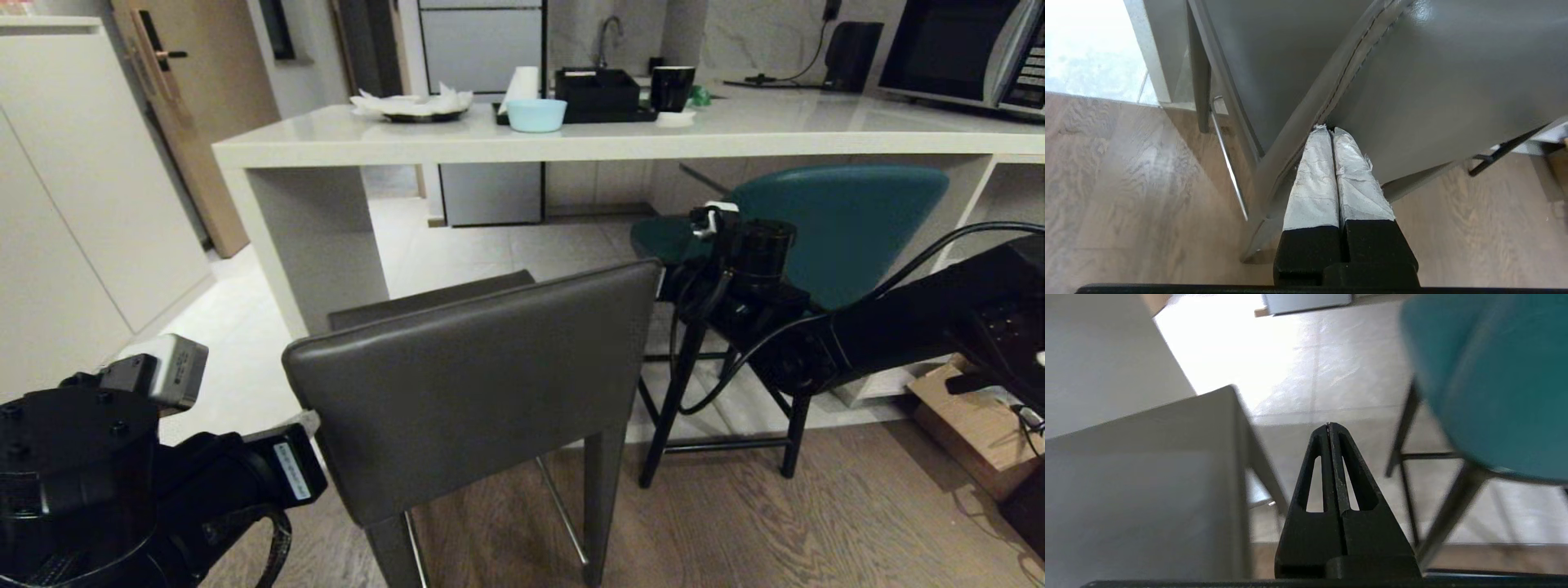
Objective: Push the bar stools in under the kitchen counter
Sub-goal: Push the gray chair back under the dining table
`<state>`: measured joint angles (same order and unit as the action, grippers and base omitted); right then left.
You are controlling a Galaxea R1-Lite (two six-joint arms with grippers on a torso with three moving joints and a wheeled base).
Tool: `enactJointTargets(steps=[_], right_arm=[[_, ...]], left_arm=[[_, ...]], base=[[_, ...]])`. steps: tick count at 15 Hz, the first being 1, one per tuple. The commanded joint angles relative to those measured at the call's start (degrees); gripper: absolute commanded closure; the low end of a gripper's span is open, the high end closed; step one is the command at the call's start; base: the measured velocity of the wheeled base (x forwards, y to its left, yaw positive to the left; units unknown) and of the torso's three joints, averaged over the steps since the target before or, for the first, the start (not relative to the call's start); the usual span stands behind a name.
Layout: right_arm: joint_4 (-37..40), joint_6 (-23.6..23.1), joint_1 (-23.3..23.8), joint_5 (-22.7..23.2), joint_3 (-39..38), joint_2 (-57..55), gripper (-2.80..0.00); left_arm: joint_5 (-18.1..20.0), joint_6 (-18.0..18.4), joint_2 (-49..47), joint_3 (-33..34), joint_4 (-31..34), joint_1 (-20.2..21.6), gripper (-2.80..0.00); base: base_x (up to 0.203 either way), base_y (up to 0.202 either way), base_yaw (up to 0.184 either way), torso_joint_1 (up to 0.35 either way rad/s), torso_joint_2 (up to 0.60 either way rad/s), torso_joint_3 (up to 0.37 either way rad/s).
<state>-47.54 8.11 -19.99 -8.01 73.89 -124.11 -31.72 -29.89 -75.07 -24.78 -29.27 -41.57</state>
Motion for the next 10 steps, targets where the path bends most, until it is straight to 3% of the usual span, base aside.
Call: enactJointTargets(steps=[1,5,10], right_arm=[[-0.4,0.2,-2.1,-0.1,0.5,-1.5,0.00],[-0.4,1.4,-2.3,-0.2,1.4,-2.0,0.00],[-0.7,2.4,-2.5,-0.2,-1.5,0.7,0.00]], left_arm=[[-0.1,-0.9,-3.0,-0.1,-0.2,-0.4,0.00],[-0.2,-2.2,-6.8,0.2,-1.8,0.1,0.00],[0.4,-1.7,-10.8,0.3,-5.9,6.1,0.00]], base=[[0.000,0.000,0.000,0.000,0.00,0.000],[0.000,0.000,0.000,0.000,0.00,0.000],[0.000,0.000,0.000,0.000,0.00,0.000]])
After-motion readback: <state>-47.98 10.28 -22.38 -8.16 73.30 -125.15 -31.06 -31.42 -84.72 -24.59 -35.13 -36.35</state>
